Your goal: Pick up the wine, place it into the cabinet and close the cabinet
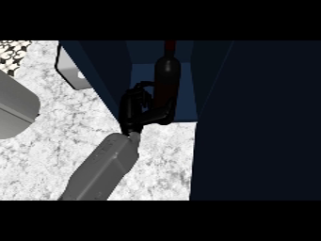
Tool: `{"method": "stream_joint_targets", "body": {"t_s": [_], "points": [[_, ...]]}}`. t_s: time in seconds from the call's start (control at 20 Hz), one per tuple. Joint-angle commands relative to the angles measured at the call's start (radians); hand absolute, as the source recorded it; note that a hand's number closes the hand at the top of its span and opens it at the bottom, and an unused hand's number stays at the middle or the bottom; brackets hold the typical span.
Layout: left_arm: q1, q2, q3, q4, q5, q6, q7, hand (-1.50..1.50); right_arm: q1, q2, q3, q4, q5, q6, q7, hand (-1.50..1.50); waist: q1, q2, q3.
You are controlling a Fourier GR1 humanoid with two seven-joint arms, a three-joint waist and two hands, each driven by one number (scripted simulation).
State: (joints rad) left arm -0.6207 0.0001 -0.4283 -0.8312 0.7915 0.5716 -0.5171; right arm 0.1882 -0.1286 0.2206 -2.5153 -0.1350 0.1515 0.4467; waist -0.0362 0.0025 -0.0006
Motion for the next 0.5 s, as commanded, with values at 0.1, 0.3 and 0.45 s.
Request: {"method": "stream_joint_targets", "body": {"t_s": [0.1, 0.3, 0.45], "points": [[-0.158, 0.000, 0.063, 0.134, 0.049, -0.010, 0.030, 1.50, 0.043, -0.003, -0.014, -0.190, -0.122, -0.010, 0.078, -1.50, -0.004, 0.002, 0.000], [-0.222, 0.000, 0.087, 0.209, 0.072, -0.030, 0.035, 1.50, 0.011, -0.012, -0.073, -0.127, -0.146, 0.010, 0.058, -1.50, 0.006, 0.003, 0.000], [-0.224, 0.000, 0.059, 0.215, 0.110, -0.007, 0.011, 1.50, 0.025, 0.006, -0.050, -0.144, -0.133, 0.006, 0.055, -1.50, -0.002, 0.002, 0.000]]}}
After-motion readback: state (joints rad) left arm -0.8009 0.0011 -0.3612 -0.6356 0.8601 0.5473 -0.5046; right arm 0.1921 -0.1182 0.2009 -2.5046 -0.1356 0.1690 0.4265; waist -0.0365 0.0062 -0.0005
